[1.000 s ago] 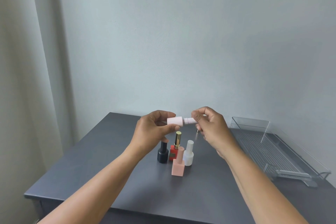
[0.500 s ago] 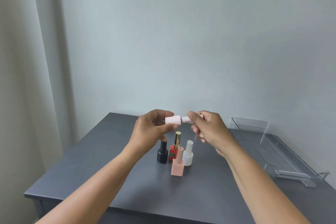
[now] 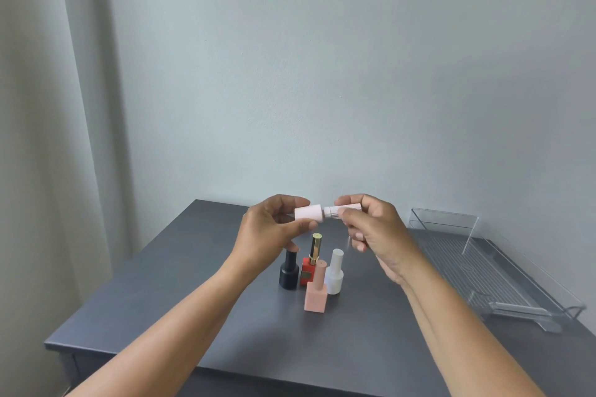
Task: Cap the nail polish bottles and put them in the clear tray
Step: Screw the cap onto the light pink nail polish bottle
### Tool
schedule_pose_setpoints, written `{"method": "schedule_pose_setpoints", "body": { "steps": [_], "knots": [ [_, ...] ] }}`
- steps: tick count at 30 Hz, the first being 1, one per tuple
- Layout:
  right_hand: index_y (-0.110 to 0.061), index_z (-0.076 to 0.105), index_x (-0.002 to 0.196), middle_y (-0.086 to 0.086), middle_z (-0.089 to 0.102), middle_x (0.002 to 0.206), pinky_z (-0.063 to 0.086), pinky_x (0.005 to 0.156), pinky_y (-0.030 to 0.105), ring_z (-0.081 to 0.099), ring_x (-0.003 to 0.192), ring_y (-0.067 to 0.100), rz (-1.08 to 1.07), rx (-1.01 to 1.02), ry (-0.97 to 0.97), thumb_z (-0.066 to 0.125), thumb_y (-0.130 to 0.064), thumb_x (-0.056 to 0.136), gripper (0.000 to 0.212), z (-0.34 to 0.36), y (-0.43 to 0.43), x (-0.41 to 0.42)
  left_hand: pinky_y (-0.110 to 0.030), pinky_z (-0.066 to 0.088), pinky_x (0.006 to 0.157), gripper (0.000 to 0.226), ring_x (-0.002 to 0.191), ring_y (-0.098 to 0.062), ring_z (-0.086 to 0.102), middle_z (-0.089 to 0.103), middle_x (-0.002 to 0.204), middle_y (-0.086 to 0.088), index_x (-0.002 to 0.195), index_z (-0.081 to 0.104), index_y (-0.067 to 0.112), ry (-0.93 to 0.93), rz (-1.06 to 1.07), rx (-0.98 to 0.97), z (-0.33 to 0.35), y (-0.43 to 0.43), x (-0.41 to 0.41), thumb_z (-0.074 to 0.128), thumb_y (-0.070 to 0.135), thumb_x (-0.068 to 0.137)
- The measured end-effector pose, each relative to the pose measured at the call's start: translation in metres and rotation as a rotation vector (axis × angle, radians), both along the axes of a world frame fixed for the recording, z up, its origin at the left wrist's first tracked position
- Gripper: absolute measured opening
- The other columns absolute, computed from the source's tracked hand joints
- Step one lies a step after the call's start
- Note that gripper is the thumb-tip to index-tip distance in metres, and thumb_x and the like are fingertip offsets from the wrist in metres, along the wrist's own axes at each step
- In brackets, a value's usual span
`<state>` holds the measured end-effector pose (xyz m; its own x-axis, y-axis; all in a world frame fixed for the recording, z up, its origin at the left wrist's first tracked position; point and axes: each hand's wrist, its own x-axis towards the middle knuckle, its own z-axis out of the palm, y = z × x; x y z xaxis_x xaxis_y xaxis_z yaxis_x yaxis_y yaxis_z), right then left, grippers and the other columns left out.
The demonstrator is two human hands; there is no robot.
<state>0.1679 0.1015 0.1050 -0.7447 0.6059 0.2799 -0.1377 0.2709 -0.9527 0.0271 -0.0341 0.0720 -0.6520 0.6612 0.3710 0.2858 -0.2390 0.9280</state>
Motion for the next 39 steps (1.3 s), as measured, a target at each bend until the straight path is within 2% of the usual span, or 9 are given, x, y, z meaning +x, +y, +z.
{"method": "schedule_pose_setpoints", "body": {
  "steps": [5, 12, 14, 18, 22, 26, 32, 35, 39],
  "knots": [
    [-0.008, 0.071, 0.093, 0.001, 0.057, 0.062, 0.033, 0.04, 0.023, 0.036, 0.044, 0.01, 0.018, -0.001, 0.012, 0.065, -0.017, 0.092, 0.01, -0.0013, 0.0043, 0.0037, -0.027, 0.059, 0.053, 0.033, 0.082, -0.012, 0.075, 0.079, 0.091, 0.007, 0.102, 0.074, 0.026, 0.001, -0.015, 0.006, 0.0007, -0.0003, 0.0005, 0.087, 0.014, 0.075],
    [0.004, 0.065, 0.077, -0.004, 0.055, 0.05, 0.03, 0.042, 0.02, 0.036, 0.038, 0.006, -0.172, 0.175, -0.086, 0.063, -0.048, 0.089, 0.054, -0.0002, 0.0053, 0.0012, -0.025, 0.058, 0.053, 0.033, 0.082, -0.012, 0.075, 0.08, 0.091, 0.005, 0.1, 0.074, 0.028, 0.006, -0.037, 0.015, 0.0011, 0.0003, 0.0026, 0.087, 0.014, 0.074],
    [-0.002, 0.068, 0.079, -0.005, 0.054, 0.049, 0.031, 0.046, 0.023, 0.037, 0.04, 0.006, -0.183, 0.202, -0.081, 0.061, -0.05, 0.089, 0.049, -0.0006, 0.0047, 0.0014, -0.027, 0.059, 0.054, 0.033, 0.082, -0.014, 0.075, 0.079, 0.091, 0.002, 0.101, 0.075, 0.028, 0.009, -0.028, 0.008, 0.0013, 0.001, 0.0022, 0.088, 0.014, 0.074],
    [-0.03, 0.069, 0.092, -0.007, 0.057, 0.057, 0.036, 0.052, 0.026, 0.044, 0.045, 0.002, -0.163, 0.255, -0.059, 0.061, -0.045, 0.091, 0.017, -0.0023, 0.0015, 0.0005, -0.028, 0.059, 0.054, 0.033, 0.081, -0.014, 0.075, 0.079, 0.091, 0.002, 0.101, 0.074, 0.028, 0.015, -0.015, -0.003, -0.0012, 0.0024, 0.0021, 0.088, 0.015, 0.074],
    [-0.026, 0.067, 0.094, -0.008, 0.058, 0.067, 0.039, 0.049, 0.025, 0.044, 0.045, 0.002, -0.063, 0.158, -0.045, 0.062, -0.03, 0.092, 0.006, -0.0033, -0.0015, 0.0006, -0.027, 0.059, 0.054, 0.032, 0.079, -0.01, 0.074, 0.079, 0.088, 0.006, 0.1, 0.074, 0.029, 0.005, 0.005, 0.002, -0.0003, 0.0029, 0.0019, 0.087, 0.014, 0.075],
    [-0.02, 0.061, 0.098, -0.001, 0.06, 0.064, 0.038, 0.047, 0.03, 0.04, 0.042, 0.007, -0.056, 0.123, -0.015, 0.056, -0.02, 0.096, 0.005, -0.0035, -0.0021, -0.0004, -0.028, 0.06, 0.054, 0.032, 0.078, -0.009, 0.074, 0.079, 0.089, 0.007, 0.101, 0.074, 0.028, 0.01, 0.003, 0.002, 0.002, 0.0027, 0.0013, 0.087, 0.014, 0.075],
    [-0.008, 0.064, 0.08, -0.004, 0.057, 0.049, 0.034, 0.045, 0.024, 0.039, 0.038, 0.005, -0.157, 0.242, -0.076, 0.059, -0.049, 0.091, 0.043, 0.0004, 0.0016, 0.0006, -0.03, 0.061, 0.056, 0.033, 0.081, -0.014, 0.075, 0.08, 0.09, 0.005, 0.102, 0.074, 0.03, 0.036, -0.012, -0.003, 0.0044, 0.0002, 0.0007, 0.088, 0.017, 0.075],
    [-0.004, 0.059, 0.07, -0.006, 0.053, 0.045, 0.032, 0.043, 0.021, 0.038, 0.038, 0.005, -0.191, 0.28, -0.098, 0.058, -0.052, 0.09, 0.053, 0.0011, 0.0022, 0.0013, -0.026, 0.058, 0.055, 0.032, 0.084, -0.018, 0.076, 0.079, 0.089, 0.0, 0.101, 0.075, 0.031, 0.049, -0.036, -0.02, 0.0042, -0.0006, 0.0023, 0.088, 0.017, 0.074],
    [-0.02, 0.069, 0.086, -0.009, 0.059, 0.056, 0.037, 0.047, 0.023, 0.043, 0.042, 0.001, -0.113, 0.234, -0.052, 0.063, -0.047, 0.089, 0.028, 0.0004, -0.0032, 0.0012, -0.026, 0.058, 0.053, 0.031, 0.082, -0.013, 0.075, 0.079, 0.089, 0.006, 0.101, 0.074, 0.028, 0.026, -0.01, -0.044, 0.0035, -0.0006, 0.0027, 0.087, 0.018, 0.075]
  ]
}}
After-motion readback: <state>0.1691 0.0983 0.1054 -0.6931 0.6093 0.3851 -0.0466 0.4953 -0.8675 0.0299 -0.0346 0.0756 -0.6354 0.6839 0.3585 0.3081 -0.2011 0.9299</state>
